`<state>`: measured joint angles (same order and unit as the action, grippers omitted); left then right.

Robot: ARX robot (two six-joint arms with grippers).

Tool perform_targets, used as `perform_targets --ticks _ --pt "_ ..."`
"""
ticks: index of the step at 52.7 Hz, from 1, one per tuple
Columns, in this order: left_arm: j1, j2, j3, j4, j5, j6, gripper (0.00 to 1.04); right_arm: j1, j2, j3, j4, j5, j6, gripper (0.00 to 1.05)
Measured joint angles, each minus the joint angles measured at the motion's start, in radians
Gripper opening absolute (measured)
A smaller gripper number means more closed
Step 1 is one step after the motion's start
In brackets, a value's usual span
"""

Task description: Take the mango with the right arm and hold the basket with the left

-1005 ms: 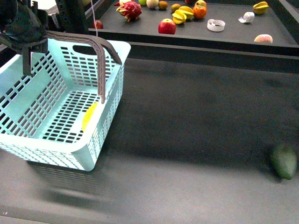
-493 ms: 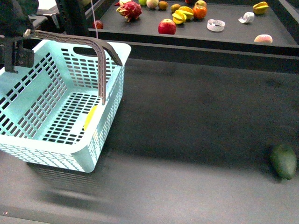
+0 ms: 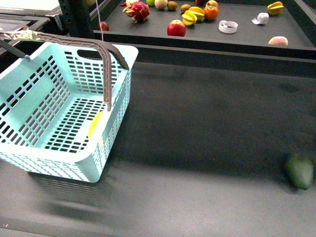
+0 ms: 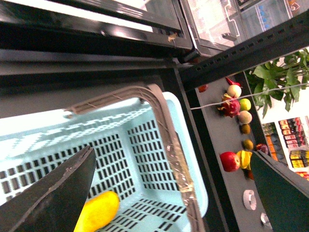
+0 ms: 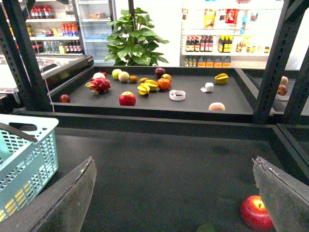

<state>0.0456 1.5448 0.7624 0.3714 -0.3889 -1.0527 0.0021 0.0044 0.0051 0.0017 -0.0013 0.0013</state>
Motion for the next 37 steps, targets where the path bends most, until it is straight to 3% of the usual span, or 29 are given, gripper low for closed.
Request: perform_targets --ticks 11,12,17,20,27,37 --pt "0.081 -0.167 -0.092 -0.044 -0.004 0.060 0.99 0.000 0.000 0.000 0.000 0.000 0.000 0.97" --pt "0.089 -0.165 -0.101 -0.016 0.038 0.089 0.97 0.000 0.000 0.000 0.000 0.000 0.000 0.97" --pt "0.111 -0.160 -0.248 0.355 0.404 0.444 0.80 0.000 0.000 0.000 0.000 0.001 0.000 0.97" --pt "0.101 -0.182 -0.324 0.491 0.507 0.643 0.69 0.000 0.000 0.000 0.000 0.000 0.000 0.97" --pt "0.075 -0.284 -0.425 0.553 0.510 0.930 0.45 0.000 0.000 0.000 0.000 0.000 0.000 0.97" --pt "0.043 -0.403 -0.544 0.540 0.475 1.021 0.10 0.000 0.000 0.000 0.000 0.000 0.000 0.97"
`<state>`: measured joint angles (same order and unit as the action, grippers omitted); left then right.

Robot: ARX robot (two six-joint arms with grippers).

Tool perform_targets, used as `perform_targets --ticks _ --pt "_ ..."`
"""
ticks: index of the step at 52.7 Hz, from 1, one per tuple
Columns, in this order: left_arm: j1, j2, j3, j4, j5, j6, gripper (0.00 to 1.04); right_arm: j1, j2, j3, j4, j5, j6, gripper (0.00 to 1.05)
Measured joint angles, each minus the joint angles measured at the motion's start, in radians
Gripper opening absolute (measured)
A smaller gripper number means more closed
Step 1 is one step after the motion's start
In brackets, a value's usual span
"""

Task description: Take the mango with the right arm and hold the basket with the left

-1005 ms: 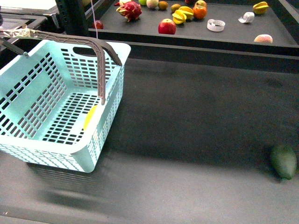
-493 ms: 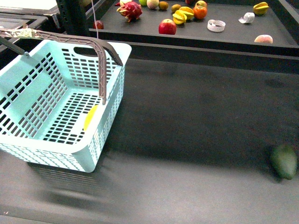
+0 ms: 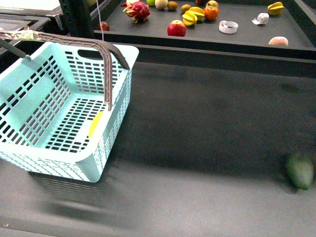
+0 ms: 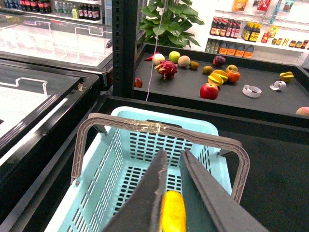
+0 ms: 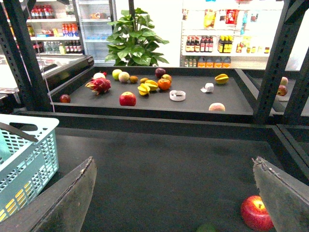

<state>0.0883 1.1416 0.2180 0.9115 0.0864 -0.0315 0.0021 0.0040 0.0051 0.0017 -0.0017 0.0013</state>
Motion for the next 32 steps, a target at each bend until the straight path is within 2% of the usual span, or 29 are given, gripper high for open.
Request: perform_targets --ticks 2,6,9,13,19,24,32 --pt "-0.006 -0.027 -0.018 -0.007 -0.006 0.004 0.04 0.000 0.000 0.000 0.000 0.000 0.000 0.97" --pt "-0.015 -0.081 -0.051 -0.027 -0.020 0.012 0.04 0.000 0.000 0.000 0.000 0.000 0.000 0.97" --pt "-0.056 -0.121 -0.073 -0.047 -0.077 0.013 0.04 0.000 0.000 0.000 0.000 0.001 0.000 0.97" --pt "-0.084 -0.176 -0.099 -0.076 -0.079 0.016 0.04 0.000 0.000 0.000 0.000 0.000 0.000 0.97" --pt "-0.087 -0.254 -0.131 -0.123 -0.087 0.018 0.04 0.000 0.000 0.000 0.000 0.001 0.000 0.97" --pt "-0.087 -0.269 -0.172 -0.084 -0.087 0.021 0.04 0.000 0.000 0.000 0.000 0.000 0.000 0.97" --pt "-0.087 -0.407 -0.196 -0.203 -0.086 0.021 0.04 0.000 0.000 0.000 0.000 0.000 0.000 0.97"
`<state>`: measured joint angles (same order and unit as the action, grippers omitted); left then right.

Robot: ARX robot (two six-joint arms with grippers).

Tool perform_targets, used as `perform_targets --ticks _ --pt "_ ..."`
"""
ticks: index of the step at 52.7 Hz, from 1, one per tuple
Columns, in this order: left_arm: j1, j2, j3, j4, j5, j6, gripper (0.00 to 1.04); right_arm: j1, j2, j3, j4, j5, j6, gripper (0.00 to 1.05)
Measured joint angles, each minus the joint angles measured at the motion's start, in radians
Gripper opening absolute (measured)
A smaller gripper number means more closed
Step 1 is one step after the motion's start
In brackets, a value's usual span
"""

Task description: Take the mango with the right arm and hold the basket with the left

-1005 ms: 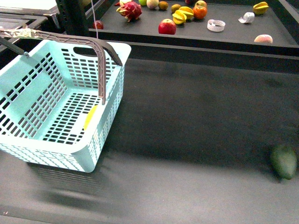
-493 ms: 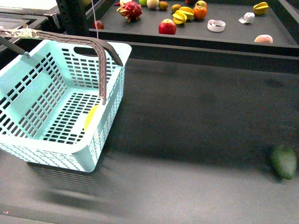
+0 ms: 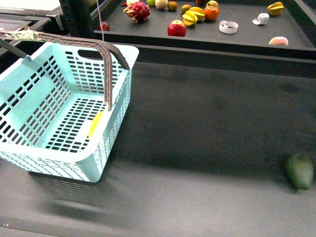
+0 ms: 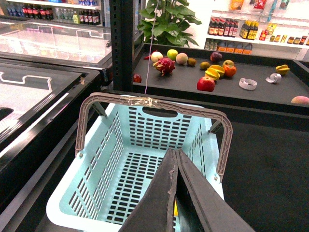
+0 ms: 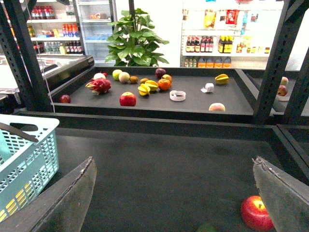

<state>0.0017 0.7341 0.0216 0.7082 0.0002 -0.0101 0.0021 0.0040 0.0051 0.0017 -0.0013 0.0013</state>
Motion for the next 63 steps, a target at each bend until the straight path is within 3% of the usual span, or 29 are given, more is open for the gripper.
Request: perform_targets --ticks 26,56,63 --pt "0.000 -0.356 -0.001 -0.328 0.000 0.002 0.04 0.000 0.000 0.000 0.000 0.000 0.000 0.97" --pt "0.000 -0.559 -0.001 -0.530 0.000 0.002 0.04 0.000 0.000 0.000 0.000 0.000 0.000 0.97" --pt "0.000 -0.716 -0.001 -0.699 0.000 0.003 0.04 0.000 0.000 0.000 0.000 0.000 0.000 0.97"
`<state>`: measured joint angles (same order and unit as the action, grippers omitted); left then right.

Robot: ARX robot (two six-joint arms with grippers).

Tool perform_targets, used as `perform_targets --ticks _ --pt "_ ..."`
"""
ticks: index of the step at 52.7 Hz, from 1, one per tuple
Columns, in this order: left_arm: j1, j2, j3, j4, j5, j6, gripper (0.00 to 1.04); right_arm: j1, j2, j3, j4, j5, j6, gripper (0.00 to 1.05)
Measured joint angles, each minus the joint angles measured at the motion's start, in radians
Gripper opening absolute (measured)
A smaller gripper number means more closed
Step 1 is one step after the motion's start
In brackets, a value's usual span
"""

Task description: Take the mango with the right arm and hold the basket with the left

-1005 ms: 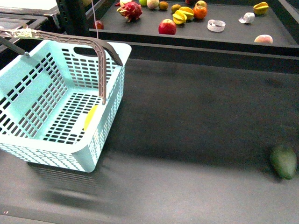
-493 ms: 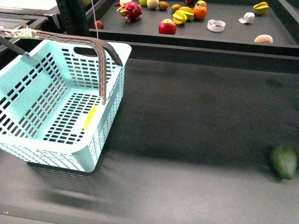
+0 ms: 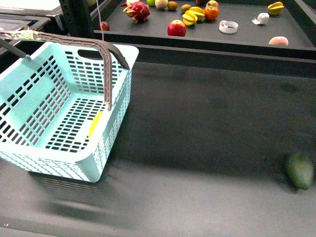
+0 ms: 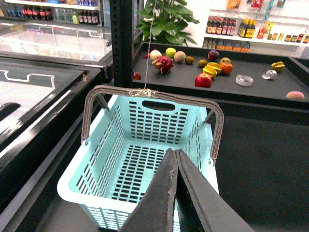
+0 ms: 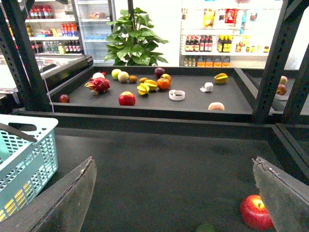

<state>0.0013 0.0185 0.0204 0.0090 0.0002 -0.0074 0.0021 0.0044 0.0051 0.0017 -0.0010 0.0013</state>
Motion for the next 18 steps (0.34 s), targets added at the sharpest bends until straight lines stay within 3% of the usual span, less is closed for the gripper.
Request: perform_targets --ticks 18 --pt "0.000 -0.013 0.000 -0.006 0.000 0.000 0.04 0.000 0.000 0.000 0.000 0.000 0.000 0.97"
